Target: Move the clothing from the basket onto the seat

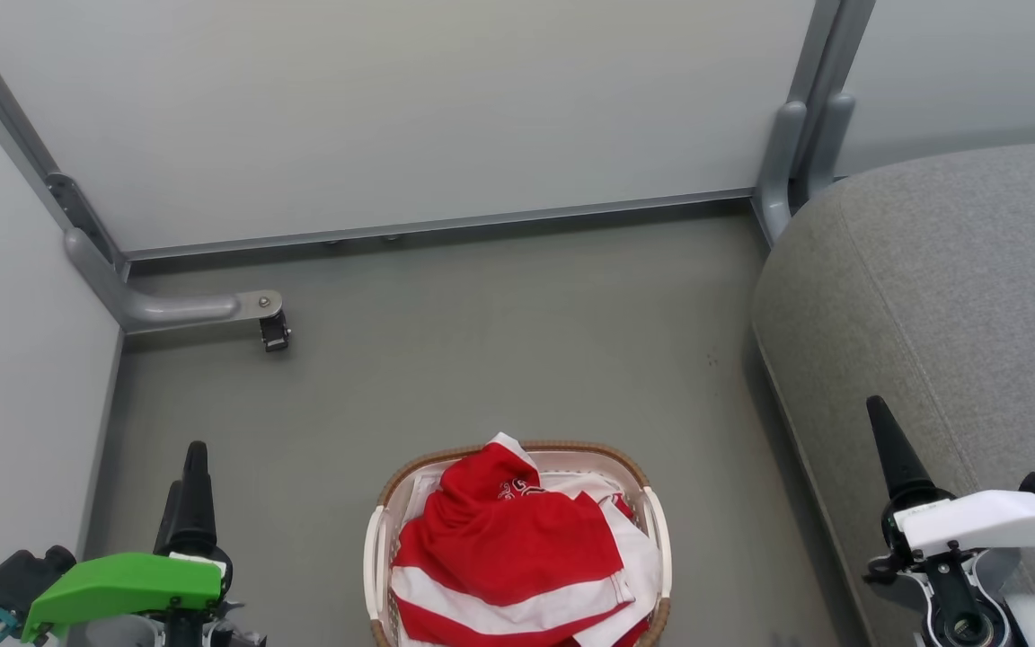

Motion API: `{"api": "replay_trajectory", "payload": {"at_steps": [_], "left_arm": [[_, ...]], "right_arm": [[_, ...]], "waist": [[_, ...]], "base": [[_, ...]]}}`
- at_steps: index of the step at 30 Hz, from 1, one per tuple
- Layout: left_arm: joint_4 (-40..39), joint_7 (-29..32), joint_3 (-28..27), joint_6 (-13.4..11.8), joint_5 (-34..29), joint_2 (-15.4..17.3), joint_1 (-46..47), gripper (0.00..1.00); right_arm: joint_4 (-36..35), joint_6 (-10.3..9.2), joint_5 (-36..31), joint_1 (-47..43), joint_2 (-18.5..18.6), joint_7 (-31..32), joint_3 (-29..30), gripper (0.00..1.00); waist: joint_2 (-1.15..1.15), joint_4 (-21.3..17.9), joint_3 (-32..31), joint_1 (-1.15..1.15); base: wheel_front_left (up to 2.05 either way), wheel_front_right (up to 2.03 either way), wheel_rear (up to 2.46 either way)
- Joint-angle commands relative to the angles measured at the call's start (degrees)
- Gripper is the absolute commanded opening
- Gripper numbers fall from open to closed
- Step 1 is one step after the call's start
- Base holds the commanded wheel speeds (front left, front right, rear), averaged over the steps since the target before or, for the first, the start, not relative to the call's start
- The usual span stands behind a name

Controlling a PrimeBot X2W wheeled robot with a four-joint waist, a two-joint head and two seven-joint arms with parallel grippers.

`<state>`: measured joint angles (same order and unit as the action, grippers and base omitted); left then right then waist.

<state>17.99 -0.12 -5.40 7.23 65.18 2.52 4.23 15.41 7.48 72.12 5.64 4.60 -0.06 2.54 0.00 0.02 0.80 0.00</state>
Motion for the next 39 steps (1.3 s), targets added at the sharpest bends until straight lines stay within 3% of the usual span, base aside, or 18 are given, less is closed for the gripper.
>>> {"api": "replay_trajectory", "payload": {"at_steps": [1, 21, 39], "left_arm": [[-0.6, -0.7, 0.1, 0.0, -2.9, 0.6, 1.6, 1.0], [1.3, -4.8, 3.0, -1.5, -22.2, 1.7, -0.2, 1.0], [3.1, -7.8, 6.7, -2.9, -34.8, 3.2, -1.1, 1.0]], "right_arm": [[-1.1, 0.01, -2.6, 2.0, 0.9, -0.7, -0.6, 1.0], [0.6, 0.02, -21.0, 2.2, 2.5, -4.8, -4.8, 1.0], [2.0, 0.02, -34.9, 1.5, 3.2, -7.8, -7.1, 1.0]], "waist": [[0.0, 0.0, 0.0, 0.0], [0.0, 0.3, -0.1, 0.0], [0.0, 0.7, -0.4, 0.0]], "base": [[0.0, 0.0, 0.0], [0.0, 0.0, 0.0], [0.0, 0.0, 0.0]]}}
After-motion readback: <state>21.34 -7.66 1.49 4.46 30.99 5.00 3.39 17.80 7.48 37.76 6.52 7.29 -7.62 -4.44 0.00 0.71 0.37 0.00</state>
